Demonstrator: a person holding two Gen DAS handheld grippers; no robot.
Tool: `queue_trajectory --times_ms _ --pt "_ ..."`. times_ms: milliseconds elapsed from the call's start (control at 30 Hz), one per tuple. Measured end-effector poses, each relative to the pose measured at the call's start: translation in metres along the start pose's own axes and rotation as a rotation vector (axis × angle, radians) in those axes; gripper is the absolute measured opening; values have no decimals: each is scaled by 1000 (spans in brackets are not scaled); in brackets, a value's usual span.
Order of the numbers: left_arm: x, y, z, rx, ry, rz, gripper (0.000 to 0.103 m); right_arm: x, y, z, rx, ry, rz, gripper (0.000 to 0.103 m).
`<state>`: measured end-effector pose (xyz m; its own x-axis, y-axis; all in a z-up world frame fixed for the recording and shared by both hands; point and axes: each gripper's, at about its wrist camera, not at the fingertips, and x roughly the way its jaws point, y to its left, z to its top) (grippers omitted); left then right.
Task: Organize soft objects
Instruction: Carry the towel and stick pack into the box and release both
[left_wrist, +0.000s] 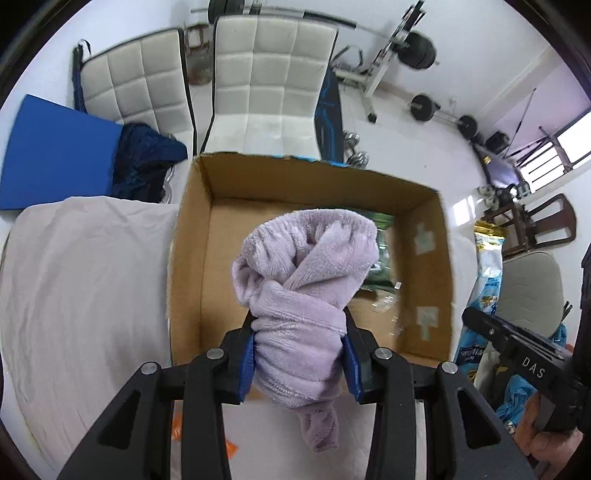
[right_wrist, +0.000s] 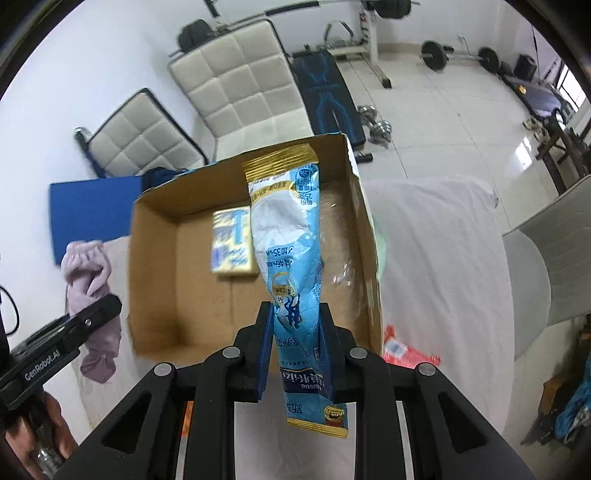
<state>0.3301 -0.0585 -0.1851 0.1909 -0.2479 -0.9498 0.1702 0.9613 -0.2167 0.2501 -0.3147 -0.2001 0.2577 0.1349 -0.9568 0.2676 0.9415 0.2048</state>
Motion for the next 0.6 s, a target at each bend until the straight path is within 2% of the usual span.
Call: queue_trajectory --times_ms 200,333,600 --pt "62 12 40 -4 89 39 36 65 -3 43 10 67 -59 24" --pt "92 17 56 -1 141 51 36 103 -7 61 18 106 -102 24" --pt "134 27 74 -6 222 84 38 138 -9 80 20 119 -147 25"
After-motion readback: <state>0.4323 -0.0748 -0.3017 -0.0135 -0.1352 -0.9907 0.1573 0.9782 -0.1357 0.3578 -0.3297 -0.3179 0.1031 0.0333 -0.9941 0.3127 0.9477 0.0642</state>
